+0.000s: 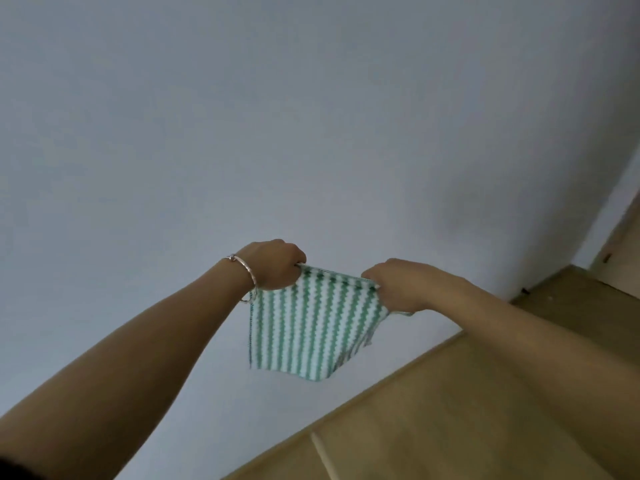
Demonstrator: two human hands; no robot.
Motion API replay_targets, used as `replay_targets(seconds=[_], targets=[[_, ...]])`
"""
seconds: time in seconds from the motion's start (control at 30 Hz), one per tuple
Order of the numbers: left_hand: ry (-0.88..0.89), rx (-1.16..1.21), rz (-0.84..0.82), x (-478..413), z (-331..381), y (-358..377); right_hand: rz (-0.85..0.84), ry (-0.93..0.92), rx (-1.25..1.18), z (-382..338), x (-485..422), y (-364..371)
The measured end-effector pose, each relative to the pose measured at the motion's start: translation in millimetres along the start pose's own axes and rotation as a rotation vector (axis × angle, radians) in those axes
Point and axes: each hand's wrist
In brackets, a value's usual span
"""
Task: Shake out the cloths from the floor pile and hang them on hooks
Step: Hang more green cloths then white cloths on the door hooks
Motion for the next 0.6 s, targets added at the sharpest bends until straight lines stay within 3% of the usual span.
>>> replay_targets(seconds=[0.2, 0.6], targets=[[0.324, 0.015, 0.047, -79.2, 163.2, -22.4, 0.122, 0.298, -0.064, 143.0, 114.5, -6.9], [0.731, 0.005, 0.104, -171.3, 348.5, -27.9, 0.249, 0.592, -0.261, 282.9, 230.9, 11.0]])
Point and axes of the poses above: each hand's wrist, its own x-axis away from the middle knuckle, its own y-axis out of the palm, z = x × y, and after that the axes turned 9 degrees about -x, right-handed
